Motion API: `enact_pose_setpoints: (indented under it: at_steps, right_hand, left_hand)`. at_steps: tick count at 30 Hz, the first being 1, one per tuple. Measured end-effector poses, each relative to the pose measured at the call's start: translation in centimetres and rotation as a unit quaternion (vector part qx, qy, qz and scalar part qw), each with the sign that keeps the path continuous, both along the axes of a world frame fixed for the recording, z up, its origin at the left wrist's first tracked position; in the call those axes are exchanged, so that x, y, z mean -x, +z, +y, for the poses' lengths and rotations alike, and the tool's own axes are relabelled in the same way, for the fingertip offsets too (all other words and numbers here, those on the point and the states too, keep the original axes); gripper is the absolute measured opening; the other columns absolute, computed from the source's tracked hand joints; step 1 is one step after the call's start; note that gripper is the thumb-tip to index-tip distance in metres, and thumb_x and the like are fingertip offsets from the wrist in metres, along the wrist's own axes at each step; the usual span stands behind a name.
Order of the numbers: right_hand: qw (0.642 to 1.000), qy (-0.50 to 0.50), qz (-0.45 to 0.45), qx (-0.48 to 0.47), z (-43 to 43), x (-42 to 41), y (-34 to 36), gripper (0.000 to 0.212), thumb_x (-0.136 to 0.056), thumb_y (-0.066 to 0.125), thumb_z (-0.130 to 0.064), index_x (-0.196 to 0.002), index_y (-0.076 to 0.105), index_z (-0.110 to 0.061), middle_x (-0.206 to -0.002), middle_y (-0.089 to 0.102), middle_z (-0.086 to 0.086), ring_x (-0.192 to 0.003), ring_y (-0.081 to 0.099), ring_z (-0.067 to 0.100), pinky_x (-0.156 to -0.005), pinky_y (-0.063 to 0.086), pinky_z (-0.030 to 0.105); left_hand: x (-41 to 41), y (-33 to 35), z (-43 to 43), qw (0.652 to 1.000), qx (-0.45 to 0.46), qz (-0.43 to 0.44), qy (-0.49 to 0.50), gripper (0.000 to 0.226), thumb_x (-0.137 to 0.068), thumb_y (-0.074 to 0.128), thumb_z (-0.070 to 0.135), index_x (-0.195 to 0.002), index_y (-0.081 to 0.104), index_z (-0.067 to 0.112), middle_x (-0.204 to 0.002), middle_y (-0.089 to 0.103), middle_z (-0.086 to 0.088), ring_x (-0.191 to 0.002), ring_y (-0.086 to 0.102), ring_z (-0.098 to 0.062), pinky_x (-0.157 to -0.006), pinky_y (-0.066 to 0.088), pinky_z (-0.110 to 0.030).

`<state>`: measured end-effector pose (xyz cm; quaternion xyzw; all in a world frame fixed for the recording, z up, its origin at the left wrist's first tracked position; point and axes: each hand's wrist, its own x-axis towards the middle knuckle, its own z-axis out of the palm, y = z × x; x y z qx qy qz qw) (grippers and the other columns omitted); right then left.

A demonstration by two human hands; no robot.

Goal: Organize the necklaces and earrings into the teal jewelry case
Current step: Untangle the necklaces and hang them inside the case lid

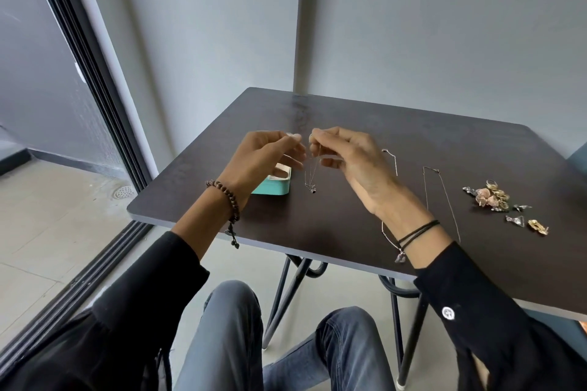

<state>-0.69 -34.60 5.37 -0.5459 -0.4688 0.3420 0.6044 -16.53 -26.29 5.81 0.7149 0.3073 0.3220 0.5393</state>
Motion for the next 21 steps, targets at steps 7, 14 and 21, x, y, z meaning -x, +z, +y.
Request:
enact_pose_setpoints:
  at_steps: [7, 14, 21]
  right_hand:
    - [0.998, 0.0, -0.034, 0.043, 3.0, -0.6, 0.8, 0.018, -0.095, 0.066, -0.026, -0.09, 0.076, -0.012, -0.087, 0.074, 0.0, -0.087, 0.065, 0.012, -0.083, 0.047, 0.032]
    - [0.998, 0.002, -0.028, 0.054, 4.6, -0.4, 1.8, 0.016, -0.092, 0.066, -0.023, -0.088, 0.075, -0.01, -0.084, 0.073, 0.001, -0.081, 0.064, 0.01, -0.082, 0.046, 0.032]
    - [0.998, 0.007, -0.021, 0.054, 4.6, -0.5, 1.9, 0.016, -0.092, 0.065, -0.023, -0.089, 0.074, -0.011, -0.085, 0.073, 0.0, -0.081, 0.064, 0.011, -0.081, 0.046, 0.031]
  left_hand:
    - [0.8, -1.6, 5.3, 0.99, 0.0, 0.044, 0.131, 0.026, -0.096, 0.06, 0.029, -0.087, 0.074, 0.008, -0.089, 0.076, -0.004, -0.068, 0.065, -0.012, -0.062, 0.05, -0.024]
    - [0.6, -4.6, 10.6, 0.957, -0.036, 0.158, 0.24, 0.013, -0.09, 0.063, 0.026, -0.093, 0.067, 0.014, -0.087, 0.065, 0.001, -0.085, 0.06, -0.02, -0.082, 0.056, -0.036]
    - [-0.7, -5.7, 12.1, 0.958, 0.003, 0.221, 0.183, 0.015, -0.092, 0.062, 0.026, -0.088, 0.066, 0.013, -0.081, 0.062, -0.005, -0.07, 0.053, -0.018, -0.057, 0.039, -0.026]
